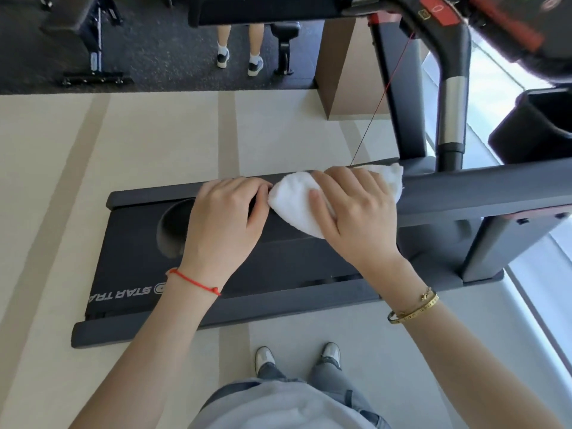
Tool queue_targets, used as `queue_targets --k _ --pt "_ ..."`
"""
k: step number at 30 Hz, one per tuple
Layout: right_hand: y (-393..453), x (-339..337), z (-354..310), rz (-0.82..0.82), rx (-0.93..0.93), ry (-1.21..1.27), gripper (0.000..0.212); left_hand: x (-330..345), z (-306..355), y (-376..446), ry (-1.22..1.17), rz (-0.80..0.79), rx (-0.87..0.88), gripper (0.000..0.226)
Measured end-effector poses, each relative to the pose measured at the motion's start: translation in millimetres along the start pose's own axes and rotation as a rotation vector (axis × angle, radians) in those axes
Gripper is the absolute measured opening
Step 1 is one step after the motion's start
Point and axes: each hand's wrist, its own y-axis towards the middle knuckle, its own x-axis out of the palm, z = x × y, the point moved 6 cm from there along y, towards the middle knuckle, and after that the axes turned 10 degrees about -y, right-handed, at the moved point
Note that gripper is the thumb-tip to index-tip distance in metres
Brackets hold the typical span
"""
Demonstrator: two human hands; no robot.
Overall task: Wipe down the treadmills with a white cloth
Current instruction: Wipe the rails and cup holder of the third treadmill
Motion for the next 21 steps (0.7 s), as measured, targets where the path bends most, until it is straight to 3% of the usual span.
queue_targets --k 10,21 --pt "-33.0 -9.0 95.0 0.064 0.139 -0.088 0.028 71.1 69.1 37.2 -0.106 -0.118 0.078 0.026" --pt "-62.1 -21.8 234.7 0.063 0.239 -0.093 0.034 149.5 164.7 68.0 -0.224 -0.121 0.176 0.021"
